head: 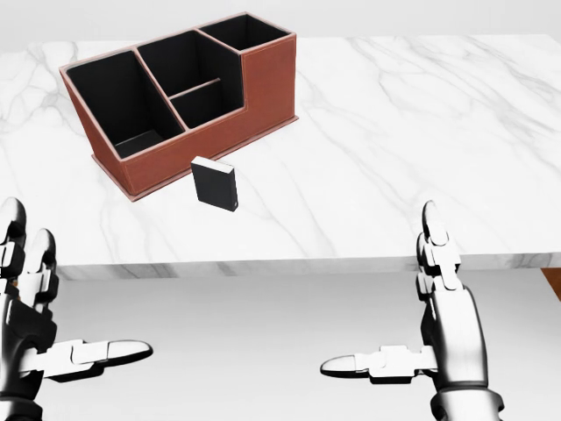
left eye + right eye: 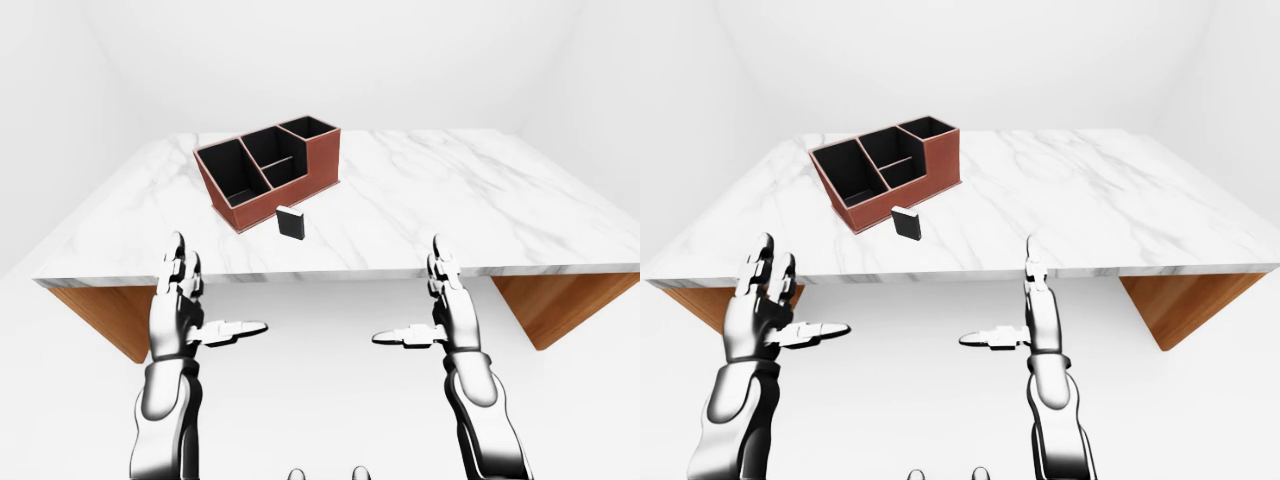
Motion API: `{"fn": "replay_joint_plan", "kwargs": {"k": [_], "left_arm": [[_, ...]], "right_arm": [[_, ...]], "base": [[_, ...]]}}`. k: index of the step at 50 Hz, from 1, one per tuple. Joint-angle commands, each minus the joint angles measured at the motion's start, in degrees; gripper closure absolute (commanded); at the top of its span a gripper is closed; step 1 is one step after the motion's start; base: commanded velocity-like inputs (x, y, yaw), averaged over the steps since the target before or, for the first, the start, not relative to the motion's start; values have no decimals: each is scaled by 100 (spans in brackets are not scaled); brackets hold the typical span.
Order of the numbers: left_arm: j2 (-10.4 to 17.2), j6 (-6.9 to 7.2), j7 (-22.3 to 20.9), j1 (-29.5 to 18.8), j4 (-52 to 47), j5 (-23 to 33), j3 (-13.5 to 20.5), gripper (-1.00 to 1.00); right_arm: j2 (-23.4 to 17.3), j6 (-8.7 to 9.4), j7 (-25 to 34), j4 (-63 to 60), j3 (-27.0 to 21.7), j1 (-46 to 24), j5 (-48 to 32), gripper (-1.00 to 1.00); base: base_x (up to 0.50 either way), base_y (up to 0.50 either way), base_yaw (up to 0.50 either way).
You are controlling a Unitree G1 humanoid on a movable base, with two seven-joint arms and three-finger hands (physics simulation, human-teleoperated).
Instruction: Pick up the book and place it in the left compartment of the caddy.
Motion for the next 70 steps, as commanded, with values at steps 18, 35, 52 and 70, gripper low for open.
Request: {"fn": "replay_joint_plan", "kwargs": {"k": [18,35,52,70], "left_arm": [[74,0,-111,92,-604,-701,943,-100],[36,0,-147,131,-761,-721,1030,-100],[30,0,-159,172,-848,-749,1101,-100],[20,0,-176,176,-892,-747,1130,-100]], "right_arm": [[-31,81,-258,-2032,990,560,-200,-100],[-276,81,-324,-2653,1408,786,-617,-100],[-258,81,-249,-2667,1356,803,-563,-100],[-282,81,-221,-2637,1423,803,-558,-100]], "base": [[0,0,0],[0,2,0],[0,50,0],[0,50,0]]}}
